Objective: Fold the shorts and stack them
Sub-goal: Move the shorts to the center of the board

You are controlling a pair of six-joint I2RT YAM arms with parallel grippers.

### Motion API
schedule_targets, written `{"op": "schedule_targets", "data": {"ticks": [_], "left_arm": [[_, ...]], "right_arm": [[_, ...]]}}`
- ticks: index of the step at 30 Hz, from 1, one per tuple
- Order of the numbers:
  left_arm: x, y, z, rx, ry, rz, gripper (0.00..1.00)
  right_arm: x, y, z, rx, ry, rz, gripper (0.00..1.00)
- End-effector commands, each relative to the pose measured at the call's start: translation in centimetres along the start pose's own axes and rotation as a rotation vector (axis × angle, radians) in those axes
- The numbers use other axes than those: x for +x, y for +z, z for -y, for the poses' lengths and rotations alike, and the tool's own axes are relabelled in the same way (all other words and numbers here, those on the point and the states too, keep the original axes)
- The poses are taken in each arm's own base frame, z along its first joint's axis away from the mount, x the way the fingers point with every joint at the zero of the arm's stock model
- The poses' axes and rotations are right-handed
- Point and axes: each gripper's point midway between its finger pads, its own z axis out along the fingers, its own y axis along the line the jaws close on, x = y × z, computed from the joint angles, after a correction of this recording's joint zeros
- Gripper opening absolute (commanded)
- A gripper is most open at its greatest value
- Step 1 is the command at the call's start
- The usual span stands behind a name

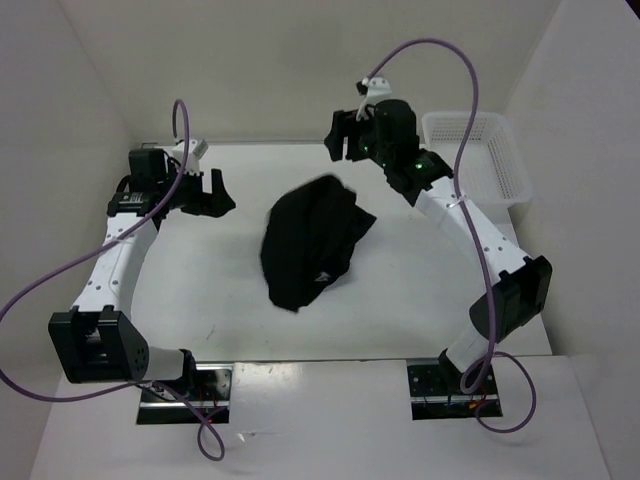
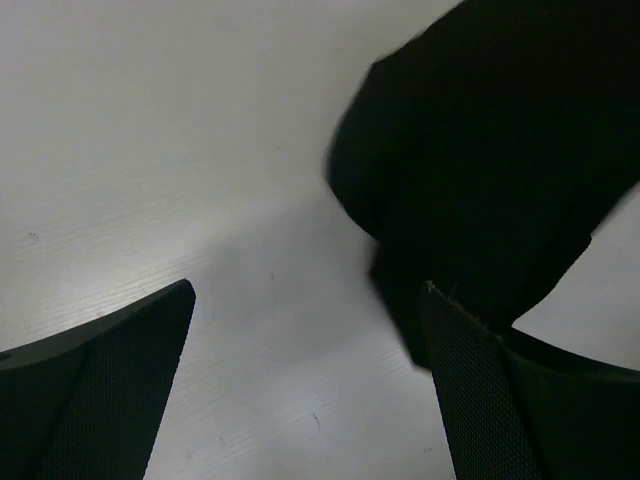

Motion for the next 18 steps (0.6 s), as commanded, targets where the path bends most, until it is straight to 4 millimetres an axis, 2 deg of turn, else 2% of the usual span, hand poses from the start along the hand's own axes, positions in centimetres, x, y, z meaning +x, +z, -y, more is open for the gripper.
{"op": "schedule_targets", "data": {"ticks": [1,2,3,4,5,6,8,10,11,13,14,16,18], "left_arm": [[2.8,-0.8,0.8,0.004,-0.029,-0.073,1.0],[4.4,-0.4,1.2,0.006,-0.037,-0.119,1.0],[6.1,-0.2,1.2,-0.003,-0.052,-0.167,1.0],[9.5,0.1,1.0,-0.025,-0.085,-0.265,1.0],[11.2,0.5,1.7,-0.014,-0.08,-0.321,1.0],[12.8,0.7,2.1,-0.012,-0.082,-0.369,1.0],[15.6,1.6,2.9,0.003,-0.073,-0.46,1.0],[17.2,2.2,3.4,0.02,-0.075,-0.517,1.0],[17.6,2.5,3.7,0.023,-0.061,-0.537,1.0],[18.4,3.5,3.2,0.006,-0.047,-0.554,1.0],[18.9,4.0,2.9,-0.003,-0.05,-0.572,1.0],[19.6,4.5,2.4,-0.014,-0.053,-0.589,1.0],[19.9,5.4,2.6,0.001,-0.049,-0.591,1.0]], "right_arm": [[5.0,0.1,-1.1,-0.095,-0.008,-0.109,0.78],[6.0,-0.2,-1.2,-0.098,0.031,-0.132,0.78],[8.6,-0.3,-0.4,-0.086,0.057,-0.178,0.78],[8.9,-0.4,0.1,-0.093,0.082,-0.171,0.78],[9.2,-1.0,0.5,-0.083,0.107,-0.167,0.78],[12.0,-1.2,1.0,-0.066,0.142,-0.22,0.78],[14.3,-1.7,1.4,-0.052,0.155,-0.266,0.7],[18.3,-2.1,1.7,-0.048,0.187,-0.356,0.66],[20.9,-2.3,1.9,-0.044,0.193,-0.417,0.6],[23.4,-2.5,2.1,-0.03,0.233,-0.475,0.59],[25.4,-2.6,2.3,-0.027,0.247,-0.517,0.57],[26.7,-2.7,2.2,-0.033,0.267,-0.543,0.57],[28.1,-2.6,2.1,-0.05,0.273,-0.561,0.63]]}}
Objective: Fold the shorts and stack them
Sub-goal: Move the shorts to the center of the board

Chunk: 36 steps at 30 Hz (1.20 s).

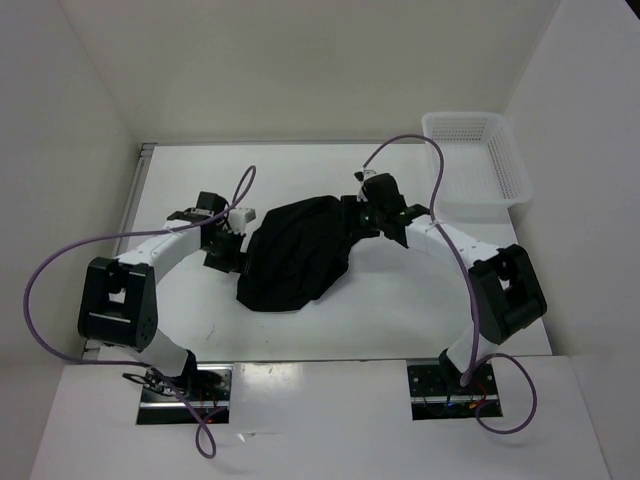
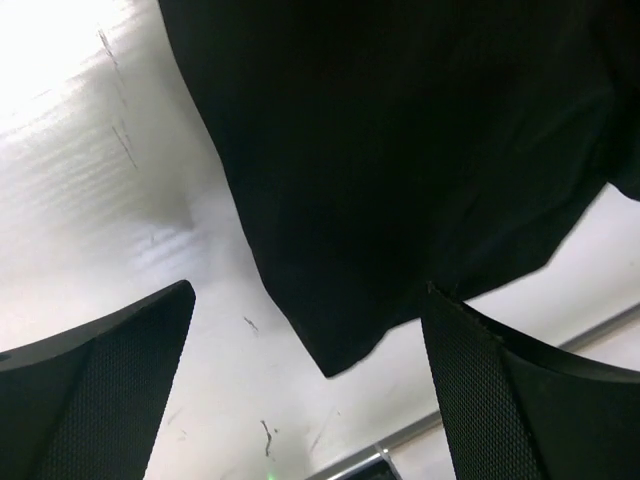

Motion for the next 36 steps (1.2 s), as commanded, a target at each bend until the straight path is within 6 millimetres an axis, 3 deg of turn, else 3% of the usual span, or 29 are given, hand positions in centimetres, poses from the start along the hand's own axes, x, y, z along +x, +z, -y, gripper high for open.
{"op": "schedule_targets", "data": {"ticks": [1,5,6,8,9,10,12,14,17,20,21,26,28,29,30,31,32,34,36], "left_arm": [[-0.5,1.3,-0.6,-0.016,0.014,0.003,1.0],[-0.1,3.0,0.4,0.022,0.037,-0.024,0.78],[0.2,3.4,0.8,0.037,0.045,-0.04,0.65],[0.8,3.9,1.3,0.054,0.049,-0.064,0.51],[1.1,4.2,1.6,0.058,0.056,-0.076,0.46],[1.1,4.2,1.6,0.058,0.056,-0.076,0.35],[1.1,4.5,1.7,0.061,0.065,-0.079,0.17],[0.7,4.4,1.8,0.061,0.068,-0.071,0.0],[0.9,3.8,1.8,0.049,0.064,-0.084,0.0],[0.0,2.2,1.0,0.023,0.041,-0.051,0.0],[-1.2,1.5,0.9,0.018,0.045,-0.012,0.0],[-1.5,-0.4,1.4,0.023,0.043,0.008,0.0],[-1.4,-0.7,1.5,0.023,0.043,0.01,0.0],[-1.4,-0.7,1.5,0.023,0.043,0.01,0.0],[-1.4,-0.7,1.5,0.023,0.043,0.01,0.0],[-1.5,-0.8,1.2,0.02,0.035,0.013,0.0],[-1.5,-0.8,1.2,0.02,0.035,0.013,0.0],[-1.1,-0.7,1.2,0.021,0.032,0.004,0.0],[-1.3,-0.6,1.2,0.02,0.035,0.013,0.0]], "right_arm": [[-0.1,1.2,-0.9,-0.068,0.031,0.031,0.65],[-1.2,3.1,-0.2,-0.047,0.012,0.078,0.72],[-1.4,3.8,-0.1,-0.046,0.002,0.077,0.73],[-3.7,4.0,0.4,-0.031,0.002,0.121,0.73],[-4.4,4.6,1.7,-0.011,0.019,0.129,0.73],[-5.7,4.8,2.1,-0.007,0.014,0.149,0.73],[-6.4,5.5,2.5,-0.025,0.011,0.145,0.73],[-5.7,7.0,3.5,-0.007,-0.002,0.087,0.7],[-5.0,8.2,4.8,-0.009,0.026,0.033,0.55],[-4.8,8.6,4.9,-0.033,0.054,0.024,0.55],[-4.9,8.5,5.0,-0.042,0.075,0.022,0.55],[-3.8,8.5,4.2,-0.1,0.183,-0.019,0.59],[-3.3,7.8,4.6,-0.106,0.286,-0.024,0.62],[-5.0,6.6,4.0,-0.158,0.305,0.033,0.65],[-3.7,6.2,3.7,-0.173,0.388,0.018,0.66],[-4.0,5.7,3.8,-0.194,0.429,0.04,0.66],[-4.7,5.1,2.6,-0.266,0.436,0.071,0.67],[-4.1,4.7,1.8,-0.313,0.495,0.05,0.67],[-3.1,5.3,2.5,-0.298,0.545,0.009,0.66]]}}
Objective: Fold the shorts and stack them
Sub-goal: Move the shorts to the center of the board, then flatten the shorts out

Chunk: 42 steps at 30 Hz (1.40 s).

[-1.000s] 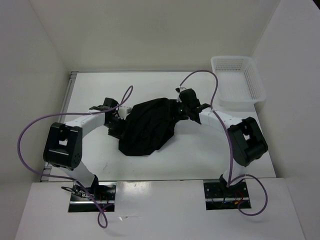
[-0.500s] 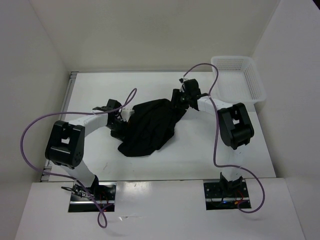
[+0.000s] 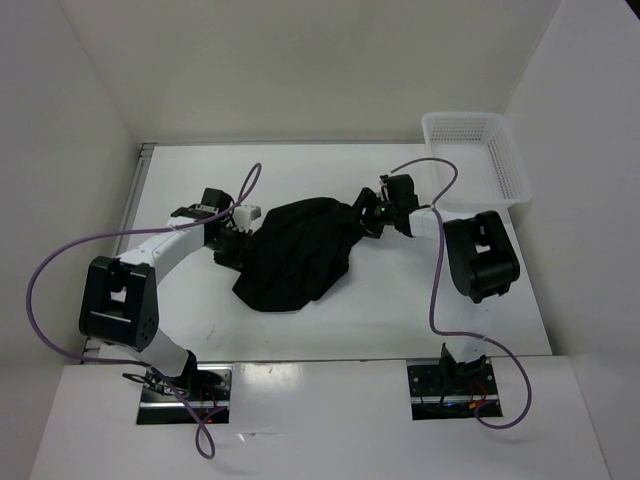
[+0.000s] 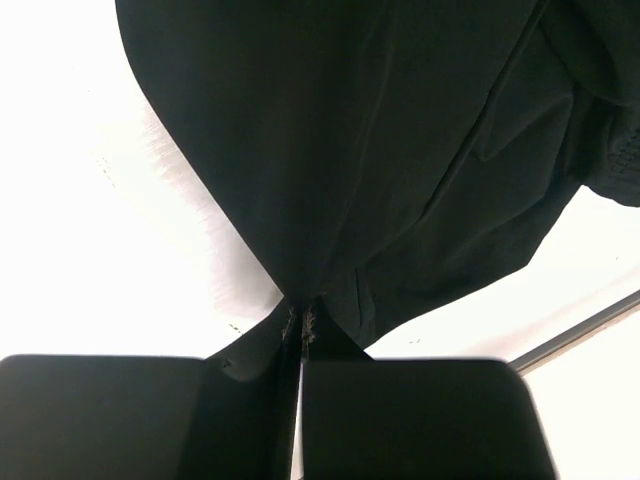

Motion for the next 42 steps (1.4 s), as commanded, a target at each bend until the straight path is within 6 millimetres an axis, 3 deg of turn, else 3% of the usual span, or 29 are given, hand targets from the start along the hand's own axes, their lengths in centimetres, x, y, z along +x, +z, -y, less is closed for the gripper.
{"op": "schedule_targets", "data": {"ticks": [1,4,5,6,9,12,20,29,32,37,42], "left_arm": [[-0.5,-0.7,0.1,-0.001,0.005,0.02,0.0],[-1.0,-1.1,0.0,-0.012,0.011,0.036,0.0],[-1.0,-1.1,0.0,-0.012,0.011,0.036,0.0],[-1.0,-1.1,0.0,-0.012,0.011,0.036,0.0],[-0.4,-1.0,0.0,-0.011,0.008,0.028,0.0],[-0.4,-1.0,0.2,-0.002,0.008,0.028,0.0],[-0.5,-1.2,0.4,0.006,0.014,0.045,0.0],[-0.3,-1.0,0.2,-0.005,0.014,0.044,0.0],[-0.3,-1.0,0.2,-0.005,0.014,0.044,0.0],[-0.3,-1.0,0.0,-0.014,0.014,0.044,0.0],[-0.3,-1.0,0.0,-0.014,0.014,0.044,0.0]], "right_arm": [[-1.7,-1.1,-4.1,-0.146,0.067,0.043,0.66],[-2.2,-2.4,-3.5,-0.111,0.123,0.106,0.7],[-2.1,-3.0,-2.5,-0.085,0.151,0.124,0.7],[-3.0,-3.7,-2.1,-0.073,0.162,0.172,0.71],[-3.7,-5.8,-3.5,-0.12,0.144,0.227,0.72],[-3.2,-5.9,-3.8,-0.143,0.163,0.203,0.72],[-2.3,-5.1,-2.7,-0.114,0.261,0.168,0.71],[1.9,-2.5,-3.4,-0.117,0.257,0.026,0.71],[2.0,-2.1,-3.7,-0.123,0.249,0.022,0.71],[2.9,-0.5,-1.8,-0.064,0.298,-0.024,0.74],[1.9,-0.1,-3.0,-0.13,0.273,-0.01,0.75]]}}
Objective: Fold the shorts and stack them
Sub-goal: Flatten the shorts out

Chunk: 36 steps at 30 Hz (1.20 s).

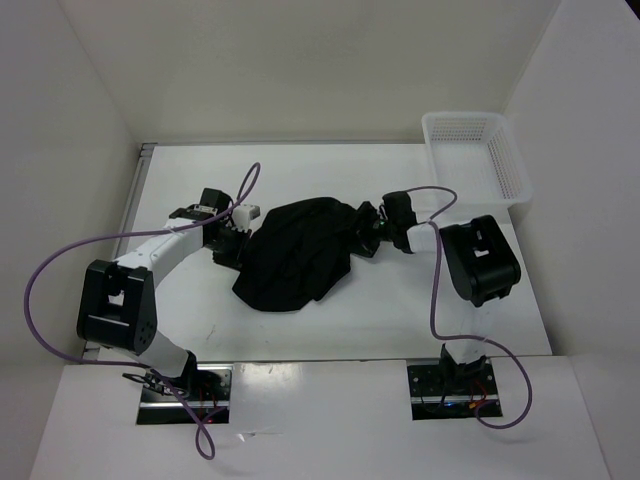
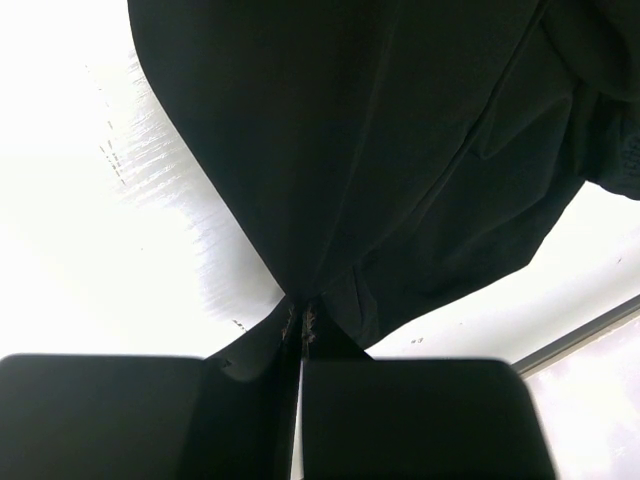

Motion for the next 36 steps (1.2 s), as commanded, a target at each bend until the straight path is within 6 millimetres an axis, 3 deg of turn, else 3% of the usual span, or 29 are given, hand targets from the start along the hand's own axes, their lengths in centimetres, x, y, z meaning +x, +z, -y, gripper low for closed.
{"op": "schedule_targets", "data": {"ticks": [1,8,11,15,16,22,23,24,27,28,31,32,33,34,35,36], "left_arm": [[-0.2,-0.6,0.1,-0.001,0.007,0.026,0.0],[-0.2,-0.6,-0.1,-0.01,0.007,0.026,0.0],[-0.2,-0.6,-0.2,-0.019,0.007,0.025,0.0],[-0.2,-0.6,-0.2,-0.019,0.007,0.025,0.0],[-0.2,-0.7,-0.4,-0.03,0.007,0.024,0.0],[-0.5,-0.7,-0.7,-0.034,0.002,0.037,0.0],[-0.3,-0.5,-0.8,-0.033,-0.001,0.028,0.0],[-0.6,-0.5,-0.8,-0.034,0.002,0.037,0.0],[-0.9,-0.6,-1.4,-0.068,0.004,0.043,0.0],[-1.8,-0.8,-1.9,-0.095,0.014,0.075,0.0],[-5.1,-2.7,-4.0,-0.187,0.004,0.17,0.0],[-8.0,-4.3,-4.4,-0.207,0.01,0.237,0.0],[-9.4,-5.2,-5.7,-0.237,-0.009,0.268,0.0],[-11.1,-6.4,-6.1,-0.248,-0.01,0.31,0.0],[-12.6,-7.4,-6.8,-0.27,-0.015,0.344,0.0],[-16.0,-10.6,-7.4,-0.305,-0.011,0.444,0.0]], "right_arm": [[-1.5,0.1,-3.5,-0.109,-0.057,0.035,0.75],[-3.8,-0.2,-7.5,-0.205,-0.15,0.113,0.61],[-4.5,0.6,-6.2,-0.155,-0.125,0.136,0.51],[-4.2,1.8,-4.5,-0.129,-0.097,0.11,0.51],[-4.5,1.8,-5.2,-0.157,-0.099,0.123,0.49],[-5.1,3.2,-4.9,-0.181,-0.122,0.126,0.42],[-5.0,3.8,-4.4,-0.18,-0.146,0.115,0.36],[-5.5,3.9,-5.2,-0.204,-0.17,0.119,0.31],[-6.3,4.0,-6.9,-0.239,-0.225,0.131,0.05],[-6.8,3.6,-7.9,-0.246,-0.249,0.152,0.0],[-8.5,2.3,-10.9,-0.234,-0.365,0.204,0.0],[-10.8,0.8,-12.9,-0.256,-0.397,0.254,0.0],[-11.8,-0.3,-13.7,-0.243,-0.428,0.272,0.0],[-14.5,-2.5,-16.2,-0.271,-0.459,0.336,0.0],[-15.3,-3.7,-17.0,-0.27,-0.469,0.343,0.0],[-16.3,-5.1,-18.4,-0.278,-0.49,0.371,0.0]]}}
